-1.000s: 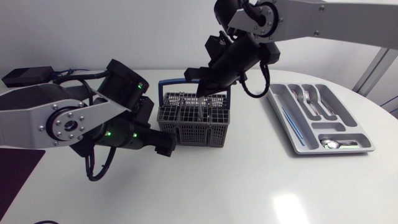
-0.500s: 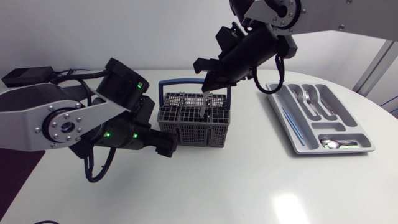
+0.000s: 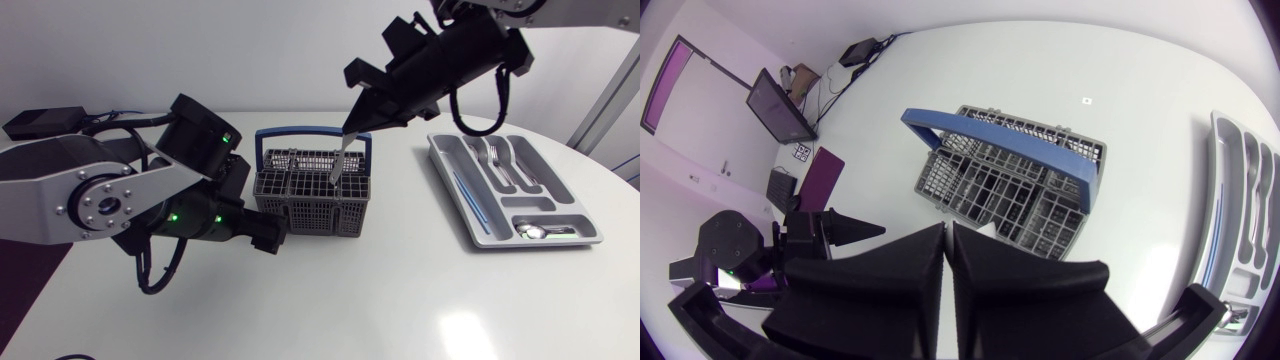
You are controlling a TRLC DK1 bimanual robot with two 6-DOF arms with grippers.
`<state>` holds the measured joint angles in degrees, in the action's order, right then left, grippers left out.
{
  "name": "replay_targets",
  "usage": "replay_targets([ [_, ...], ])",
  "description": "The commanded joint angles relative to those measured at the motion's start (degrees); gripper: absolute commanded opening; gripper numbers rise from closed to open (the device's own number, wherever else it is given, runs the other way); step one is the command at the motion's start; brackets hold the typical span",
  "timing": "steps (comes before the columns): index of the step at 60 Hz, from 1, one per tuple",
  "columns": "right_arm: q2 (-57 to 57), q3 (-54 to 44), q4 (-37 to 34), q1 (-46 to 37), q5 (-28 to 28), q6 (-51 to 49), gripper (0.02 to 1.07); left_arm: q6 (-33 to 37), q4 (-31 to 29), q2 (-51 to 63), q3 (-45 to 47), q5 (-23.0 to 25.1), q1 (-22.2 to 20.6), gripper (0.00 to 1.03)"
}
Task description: Unload the cutlery basket into the drawer organizer.
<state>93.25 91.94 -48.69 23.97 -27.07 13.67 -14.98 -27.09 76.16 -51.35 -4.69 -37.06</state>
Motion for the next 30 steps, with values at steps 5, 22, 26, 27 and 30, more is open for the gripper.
replay_targets([
  [5,-4.3,-1.6,-3.6,-2.5,-0.1,-1.7,0.08,-0.2,-0.1,-1.0,0.9,0.5,-0.5,0.98],
  [22,-12.0,-8.4,-7.3,-10.1,4.9,-6.5,0.08,-0.9,-0.6,-1.2,0.3,0.5,-0.8,0.98],
  [26,-13.7,-10.7,-7.5,-13.0,6.2,-8.1,0.08,-0.9,-0.6,-1.2,0.3,0.5,-0.8,0.98],
  [27,-14.1,-11.3,-7.7,-13.6,6.5,-8.6,0.08,-0.9,-0.6,-1.2,0.3,0.5,-0.9,0.98],
  [30,-14.9,-13.0,-8.0,-15.6,7.6,-10.2,0.08,-1.0,-0.6,-1.3,0.3,0.5,-0.9,0.98],
])
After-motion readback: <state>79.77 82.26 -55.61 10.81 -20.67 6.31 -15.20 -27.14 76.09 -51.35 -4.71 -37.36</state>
